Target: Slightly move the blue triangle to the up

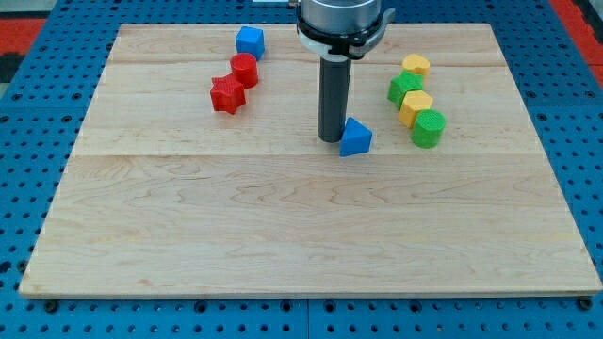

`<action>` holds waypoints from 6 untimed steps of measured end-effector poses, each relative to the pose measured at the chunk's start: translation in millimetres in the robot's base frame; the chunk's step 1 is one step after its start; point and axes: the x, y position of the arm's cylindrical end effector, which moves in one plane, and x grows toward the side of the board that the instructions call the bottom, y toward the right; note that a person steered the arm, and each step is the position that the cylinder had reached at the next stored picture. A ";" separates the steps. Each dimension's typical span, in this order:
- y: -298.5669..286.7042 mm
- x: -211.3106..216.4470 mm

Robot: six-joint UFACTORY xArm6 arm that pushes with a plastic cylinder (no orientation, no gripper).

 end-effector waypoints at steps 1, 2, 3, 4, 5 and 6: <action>-6.9 11.8; -16.4 35.9; 6.4 48.5; 17.7 47.2; 18.9 36.6; 18.9 19.3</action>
